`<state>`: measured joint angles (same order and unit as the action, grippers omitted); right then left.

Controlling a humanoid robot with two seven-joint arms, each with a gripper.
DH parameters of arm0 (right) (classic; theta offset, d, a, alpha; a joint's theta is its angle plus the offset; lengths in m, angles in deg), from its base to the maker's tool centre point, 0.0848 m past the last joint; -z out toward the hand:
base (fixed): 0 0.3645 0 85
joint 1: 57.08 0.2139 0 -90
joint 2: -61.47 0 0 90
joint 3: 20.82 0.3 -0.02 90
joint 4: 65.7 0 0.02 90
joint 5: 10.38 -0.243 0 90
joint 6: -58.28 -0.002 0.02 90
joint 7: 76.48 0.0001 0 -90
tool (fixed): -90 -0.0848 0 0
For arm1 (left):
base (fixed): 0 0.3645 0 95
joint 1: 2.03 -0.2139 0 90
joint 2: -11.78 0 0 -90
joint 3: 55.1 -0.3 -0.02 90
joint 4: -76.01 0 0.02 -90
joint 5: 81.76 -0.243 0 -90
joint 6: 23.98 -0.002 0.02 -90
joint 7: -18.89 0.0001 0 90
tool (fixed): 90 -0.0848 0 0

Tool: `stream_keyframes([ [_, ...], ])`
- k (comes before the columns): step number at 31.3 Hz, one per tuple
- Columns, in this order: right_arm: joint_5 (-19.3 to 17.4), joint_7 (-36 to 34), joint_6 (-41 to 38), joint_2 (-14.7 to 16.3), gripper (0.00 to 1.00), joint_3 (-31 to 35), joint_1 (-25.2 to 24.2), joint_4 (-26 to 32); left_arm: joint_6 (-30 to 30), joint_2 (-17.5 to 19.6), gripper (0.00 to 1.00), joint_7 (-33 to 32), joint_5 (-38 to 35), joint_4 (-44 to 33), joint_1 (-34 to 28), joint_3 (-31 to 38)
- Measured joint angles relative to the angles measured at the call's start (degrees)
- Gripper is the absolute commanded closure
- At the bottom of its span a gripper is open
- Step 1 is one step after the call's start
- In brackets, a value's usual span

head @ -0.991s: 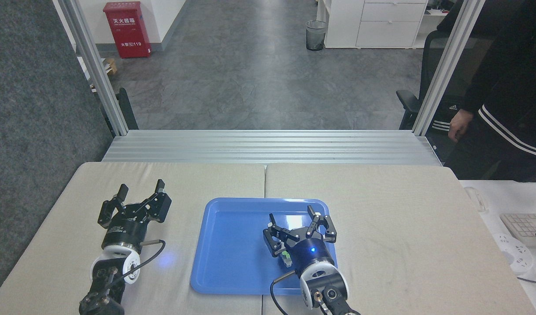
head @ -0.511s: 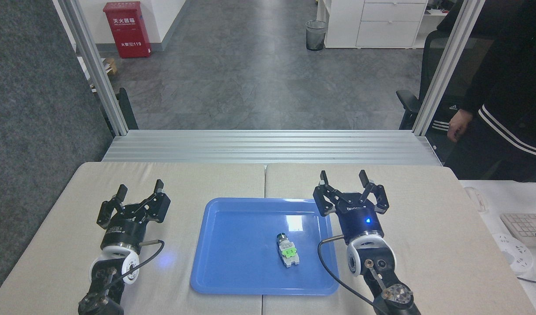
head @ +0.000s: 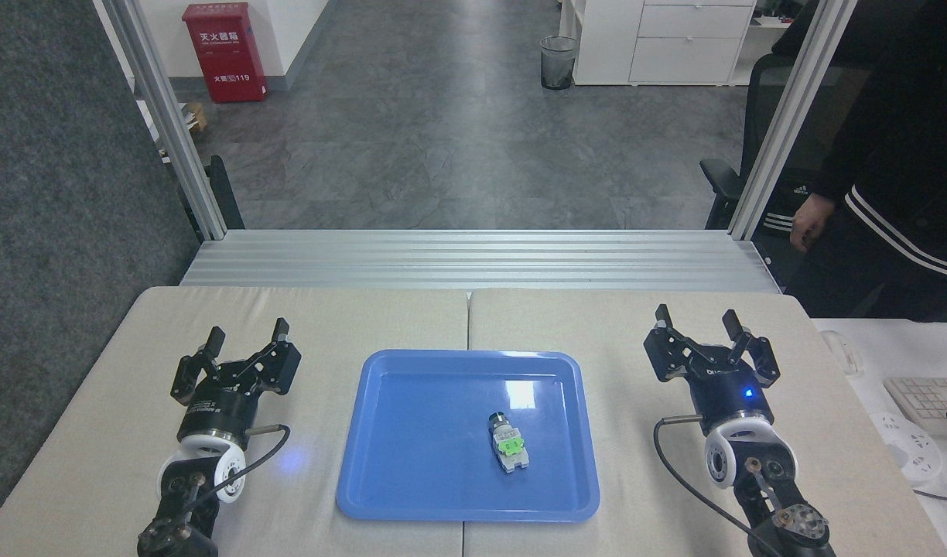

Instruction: Pick up switch part and place in tray

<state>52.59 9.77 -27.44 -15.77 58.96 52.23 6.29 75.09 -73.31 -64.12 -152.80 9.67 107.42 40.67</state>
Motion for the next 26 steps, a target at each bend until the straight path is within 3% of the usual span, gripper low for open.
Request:
stream_keyframes([
  [12,0.34,1.17,-0.04,3.94,0.03,2.13,-0.07,-2.80,-0.14,-0.03,0.00,-0.21,-0.09,-0.17,0.22,-0.11],
  [26,1.43,1.33,-0.04,6.43,0.03,3.14,-0.27,-4.95,-0.29,-0.07,0.00,-0.33,-0.14,-0.32,0.51,-0.27],
])
